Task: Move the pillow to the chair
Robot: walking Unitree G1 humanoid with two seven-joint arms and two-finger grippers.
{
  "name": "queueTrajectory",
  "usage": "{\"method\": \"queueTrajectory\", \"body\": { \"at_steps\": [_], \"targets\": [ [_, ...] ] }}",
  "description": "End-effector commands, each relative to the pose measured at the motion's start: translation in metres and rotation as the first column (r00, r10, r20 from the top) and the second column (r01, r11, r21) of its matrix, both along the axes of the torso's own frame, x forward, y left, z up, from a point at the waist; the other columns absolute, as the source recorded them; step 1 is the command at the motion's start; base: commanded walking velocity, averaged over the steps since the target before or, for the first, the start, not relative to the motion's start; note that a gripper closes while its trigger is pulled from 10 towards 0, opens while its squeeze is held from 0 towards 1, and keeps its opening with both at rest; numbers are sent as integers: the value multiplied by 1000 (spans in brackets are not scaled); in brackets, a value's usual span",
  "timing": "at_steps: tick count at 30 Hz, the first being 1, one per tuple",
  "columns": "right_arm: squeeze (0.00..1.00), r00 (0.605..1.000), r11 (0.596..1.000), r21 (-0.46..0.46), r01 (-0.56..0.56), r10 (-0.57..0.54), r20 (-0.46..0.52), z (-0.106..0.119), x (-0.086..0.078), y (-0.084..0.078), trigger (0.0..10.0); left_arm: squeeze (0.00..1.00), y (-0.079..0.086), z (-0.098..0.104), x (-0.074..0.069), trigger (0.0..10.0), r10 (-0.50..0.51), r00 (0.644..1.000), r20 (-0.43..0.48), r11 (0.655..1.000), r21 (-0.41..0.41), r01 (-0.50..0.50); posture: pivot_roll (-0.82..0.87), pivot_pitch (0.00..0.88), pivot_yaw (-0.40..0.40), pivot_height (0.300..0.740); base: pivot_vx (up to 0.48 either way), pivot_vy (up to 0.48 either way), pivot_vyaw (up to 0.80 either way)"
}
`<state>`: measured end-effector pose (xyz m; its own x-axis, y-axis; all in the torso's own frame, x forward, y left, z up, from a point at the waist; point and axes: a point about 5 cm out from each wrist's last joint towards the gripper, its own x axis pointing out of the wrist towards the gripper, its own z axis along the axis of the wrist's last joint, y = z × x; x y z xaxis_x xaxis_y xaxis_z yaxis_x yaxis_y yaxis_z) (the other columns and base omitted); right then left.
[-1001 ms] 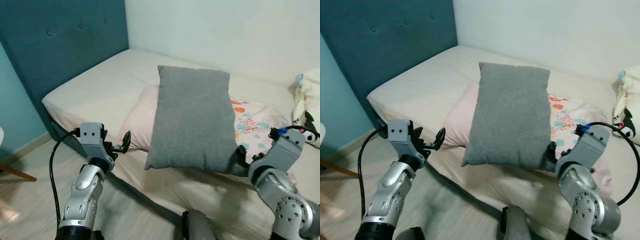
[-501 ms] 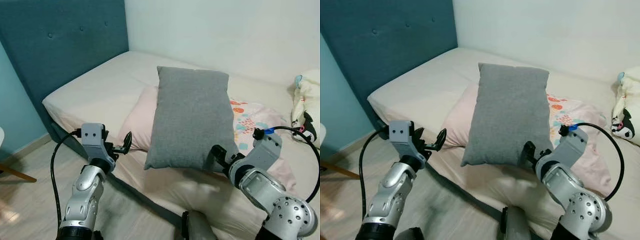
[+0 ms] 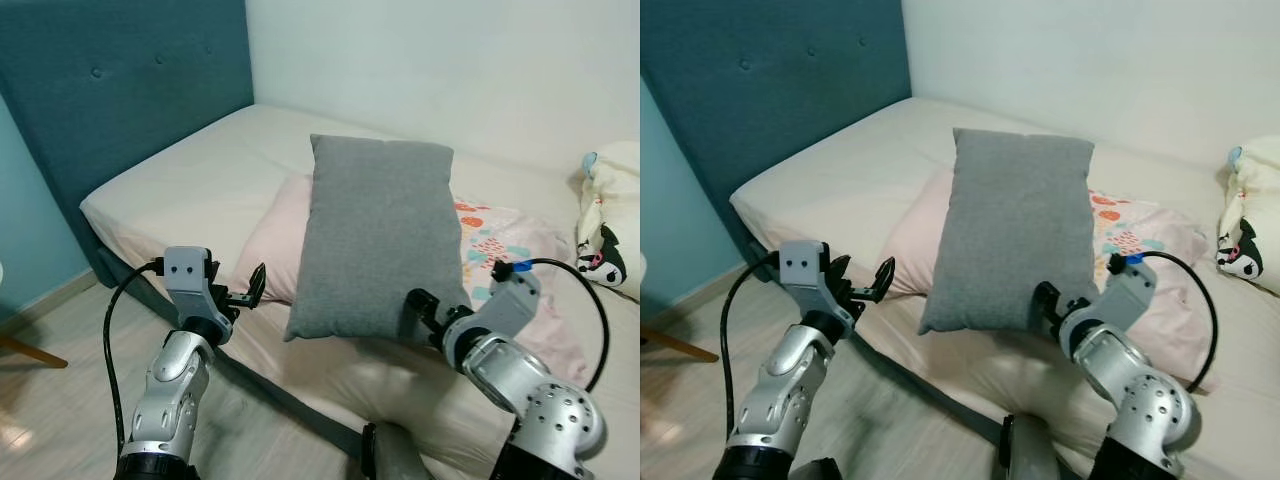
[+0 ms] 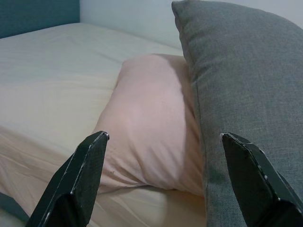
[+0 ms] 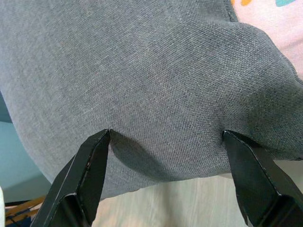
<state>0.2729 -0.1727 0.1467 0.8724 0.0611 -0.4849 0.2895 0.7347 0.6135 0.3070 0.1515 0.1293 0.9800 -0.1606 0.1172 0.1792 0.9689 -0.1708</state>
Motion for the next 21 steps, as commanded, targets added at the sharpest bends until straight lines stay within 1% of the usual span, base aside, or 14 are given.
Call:
{"method": "queueTrajectory", "body": {
  "at_steps": [1, 4, 5, 7, 8, 9, 10, 11, 13, 15, 16, 18, 20, 21],
  "targets": [
    [0, 996, 994, 109, -22, 31, -86, -29, -10, 21, 10000, 0, -2, -2, -1, 10000, -6, 1000, -5, 1000, -9, 6, -109, 0, -35, 300, 0, 0, 0],
    [0, 994, 995, 100, -18, 28, -104, -34, -7, 19, 10000, 0, -3, -1, -1, 10000, -7, 1000, -4, 1000, -9, 7, -106, 0, -36, 300, 0, 0, 0],
    [0, 994, 997, 75, -8, 16, -108, -35, -4, 15, 10000, 0, -3, -1, -1, 10000, -7, 1000, -3, 1000, -9, 7, -103, 0, -35, 300, 0, 0, 0],
    [0, 994, 998, 58, -1, 8, -107, -36, -2, 12, 10000, 0, -3, -1, -1, 10000, -7, 1000, -3, 1000, -9, 7, -103, 0, -35, 300, 0, 0, 0],
    [0, 994, 1000, 4, 11, -10, -111, -37, 1, 6, 10000, 0, -2, -1, -1, 10000, -6, 1000, -3, 1000, -9, 6, -95, 0, -36, 300, 0, 0, 0],
    [0, 994, 995, -97, 12, -22, -104, -35, 6, -2, 10000, 0, -2, -1, -1, 10000, -5, 1000, -3, 1000, -9, 5, -94, 0, -35, 300, 0, 0, 0],
    [0, 994, 995, -97, 12, -22, -104, -35, 6, -2, 10000, 0, -2, -1, -1, 10000, -5, 1000, -3, 1000, -9, 5, -94, 0, -35, 300, 0, 0, 0],
    [0, 995, 986, -167, 10, -26, -96, -34, 9, -7, 10000, 0, -1, 0, -1, 10000, -4, 1000, -2, 1000, -9, 4, -94, 0, -35, 300, 0, 0, 0],
    [0, 998, 970, -242, -9, -7, -65, -27, 16, -12, 10000, 0, -1, 0, 0, 10000, -4, 1000, -1, 1000, -8, 4, -97, 2, -30, 300, 0, 0, 0],
    [0, 999, 963, -267, -27, 13, -52, -25, 19, -12, 10000, 0, 0, 1, 0, 10000, -4, 1000, 0, 1000, -8, 4, -97, 3, -29, 300, 0, 0, 0],
    [0, 999, 954, -297, -42, 30, -46, -23, 21, -12, 10000, 0, 0, 1, 0, 10000, -5, 1000, 0, 1000, -7, 5, -95, 4, -29, 300, 0, 0, 0],
    [0, 998, 947, -316, -50, 38, -42, -22, 23, -12, 10000, 0, 0, 2, 1, 10000, -5, 1000, 1, 1000, -7, 5, -93, 6, -28, 300, 0, 0, 0],
    [0, 999, 924, -378, -53, 44, -32, -20, 27, -14, 10000, 0, 0, 2, 1, 10000, -5, 1000, 2, 1000, -6, 5, -92, 10, -24, 300, 0, 0, 0],
    [0, 999, 924, -378, -53, 44, -32, -20, 27, -14, 10000, 0, 0, 2, 1, 10000, -5, 1000, 2, 1000, -6, 5, -92, 10, -24, 300, 0, 0, 0]
  ]
}}
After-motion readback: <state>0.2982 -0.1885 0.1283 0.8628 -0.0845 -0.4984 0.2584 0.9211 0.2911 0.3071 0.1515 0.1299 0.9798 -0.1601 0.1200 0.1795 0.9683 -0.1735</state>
